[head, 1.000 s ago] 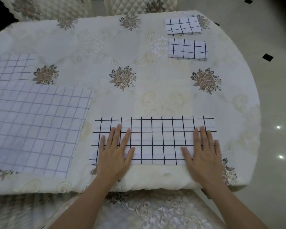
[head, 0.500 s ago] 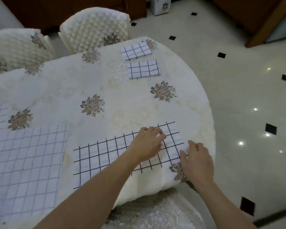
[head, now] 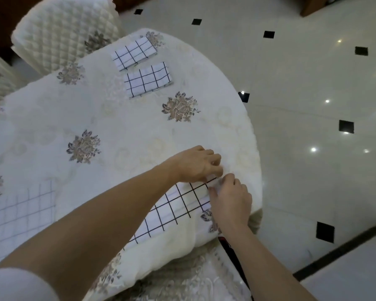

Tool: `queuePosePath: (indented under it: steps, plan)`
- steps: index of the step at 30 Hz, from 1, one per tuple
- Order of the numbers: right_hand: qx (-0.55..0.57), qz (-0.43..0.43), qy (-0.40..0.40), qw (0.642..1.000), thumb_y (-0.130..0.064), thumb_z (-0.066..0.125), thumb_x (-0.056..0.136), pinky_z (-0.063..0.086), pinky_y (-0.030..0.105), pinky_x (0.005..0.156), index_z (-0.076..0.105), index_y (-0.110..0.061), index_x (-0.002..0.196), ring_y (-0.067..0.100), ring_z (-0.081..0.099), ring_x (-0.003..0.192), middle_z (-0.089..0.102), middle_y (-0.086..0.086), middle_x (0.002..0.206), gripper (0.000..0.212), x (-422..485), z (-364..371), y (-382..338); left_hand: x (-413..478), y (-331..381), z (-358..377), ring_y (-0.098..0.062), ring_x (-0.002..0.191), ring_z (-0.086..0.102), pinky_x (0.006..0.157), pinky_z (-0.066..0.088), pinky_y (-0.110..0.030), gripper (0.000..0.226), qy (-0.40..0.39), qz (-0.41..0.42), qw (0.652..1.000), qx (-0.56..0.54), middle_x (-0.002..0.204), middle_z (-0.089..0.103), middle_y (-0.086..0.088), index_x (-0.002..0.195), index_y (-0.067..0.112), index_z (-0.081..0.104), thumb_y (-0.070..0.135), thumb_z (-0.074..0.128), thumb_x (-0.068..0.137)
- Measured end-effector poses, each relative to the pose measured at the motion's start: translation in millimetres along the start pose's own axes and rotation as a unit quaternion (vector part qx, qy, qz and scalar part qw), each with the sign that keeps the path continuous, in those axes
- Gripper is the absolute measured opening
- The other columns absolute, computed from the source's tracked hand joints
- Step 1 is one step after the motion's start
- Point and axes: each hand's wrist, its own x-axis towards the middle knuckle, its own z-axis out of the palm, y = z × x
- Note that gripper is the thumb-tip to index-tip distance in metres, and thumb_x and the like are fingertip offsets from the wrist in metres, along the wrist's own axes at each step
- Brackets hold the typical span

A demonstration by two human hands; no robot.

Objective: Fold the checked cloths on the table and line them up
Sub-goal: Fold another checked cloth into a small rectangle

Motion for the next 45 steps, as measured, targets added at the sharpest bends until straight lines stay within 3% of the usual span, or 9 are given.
queuePosePath:
  steps: [5, 9, 13, 21, 26, 30, 33, 38, 45]
  plan:
    - [0.044, 0.048, -0.052, 0.997, -0.044, 0.058, 0.094, 0.044, 0.040, 0.083, 0.057, -0.021, 0.101, 0.023, 0.060, 0.093, 0.062, -0.003, 0.096, 0.025, 9, -5, -7, 4, -3, -1, -0.024, 0.099, 0.054, 0.090, 0.043, -0.040, 0.033, -0.013, -0.008, 1.000, -0.011, 0.107, 0.057, -0.002, 0.114, 0.023, 0.060, 0.030, 0.074, 0.085]
    - [0.065, 0.019, -0.071, 0.995, -0.036, 0.057, 0.096, 0.047, 0.039, 0.080, 0.060, -0.020, 0.094, 0.021, 0.056, 0.085, 0.054, -0.002, 0.092, 0.016, 12, -10, -3, 12, -8, -2, -0.024, 0.101, 0.052, 0.092, 0.043, -0.043, 0.032, -0.019, -0.001, 1.000, -0.013, 0.111, 0.054, -0.003, 0.110, 0.024, 0.060, 0.029, 0.076, 0.083]
    - [0.091, -0.017, -0.059, 0.994, -0.030, 0.056, 0.096, 0.048, 0.038, 0.074, 0.059, -0.018, 0.099, 0.021, 0.055, 0.082, 0.053, -0.001, 0.092, 0.012, 23, -23, 2, 22, -15, -2, -0.025, 0.106, 0.053, 0.097, 0.041, -0.042, 0.020, -0.004, 0.002, 1.000, -0.013, 0.115, 0.057, -0.004, 0.109, 0.022, 0.064, 0.028, 0.068, 0.091]
    - [0.080, -0.075, -0.002, 0.994, -0.027, 0.046, 0.103, 0.036, 0.035, 0.058, 0.049, -0.017, 0.106, 0.026, 0.050, 0.071, 0.053, -0.003, 0.078, 0.011, 41, -58, -1, 6, -22, -23, -0.026, 0.087, 0.064, 0.103, 0.040, -0.044, 0.015, 0.079, -0.068, 0.994, 0.039, 0.090, 0.066, 0.003, 0.108, 0.020, 0.061, 0.028, 0.051, 0.102]
    - [0.089, -0.122, 0.019, 0.988, -0.028, 0.047, 0.103, 0.045, 0.034, 0.064, 0.061, -0.025, 0.124, 0.030, 0.063, 0.085, 0.072, 0.003, 0.095, 0.025, 23, -64, -34, -48, -22, -33, -0.027, 0.068, 0.059, 0.081, 0.048, -0.040, 0.004, 0.187, -0.076, 0.979, 0.041, 0.076, 0.064, 0.002, 0.096, 0.018, 0.064, 0.022, 0.063, 0.095]
    - [0.059, -0.194, 0.068, 0.977, -0.029, 0.051, 0.100, 0.040, 0.032, 0.060, 0.071, -0.024, 0.102, 0.025, 0.060, 0.078, 0.066, -0.003, 0.082, 0.021, -16, -52, -62, -108, -13, -31, -0.028, 0.074, 0.060, 0.083, 0.049, -0.043, 0.007, 0.227, -0.092, 0.969, 0.038, 0.084, 0.066, 0.001, 0.098, 0.018, 0.065, 0.022, 0.061, 0.095]
    - [0.057, -0.257, 0.112, 0.958, -0.020, 0.068, 0.089, 0.047, 0.030, 0.064, 0.076, -0.021, 0.102, 0.024, 0.061, 0.084, 0.072, -0.004, 0.093, 0.015, -57, -35, -83, -160, 2, -26, -0.027, 0.084, 0.062, 0.087, 0.048, -0.043, 0.011, 0.233, -0.100, 0.967, 0.035, 0.091, 0.068, 0.001, 0.099, 0.019, 0.066, 0.023, 0.057, 0.093]
    - [0.018, -0.321, 0.095, 0.942, -0.012, 0.076, 0.077, 0.050, 0.027, 0.060, 0.077, -0.021, 0.103, 0.022, 0.062, 0.084, 0.071, -0.005, 0.093, 0.028, -113, 6, -109, -236, 26, 3, -0.027, 0.087, 0.063, 0.078, 0.052, -0.041, 0.021, 0.239, -0.118, 0.964, 0.016, 0.094, 0.068, -0.001, 0.095, 0.016, 0.070, 0.009, 0.078, 0.076]
    - [-0.002, -0.358, 0.047, 0.933, -0.013, 0.079, 0.073, 0.049, 0.027, 0.055, 0.078, -0.022, 0.097, 0.019, 0.061, 0.080, 0.070, -0.007, 0.090, 0.026, -152, 56, -127, -304, 48, 69, -0.025, 0.087, 0.063, 0.076, 0.051, -0.038, 0.021, 0.243, -0.149, 0.958, -0.032, 0.094, 0.069, 0.000, 0.092, 0.016, 0.070, 0.010, 0.081, 0.075]
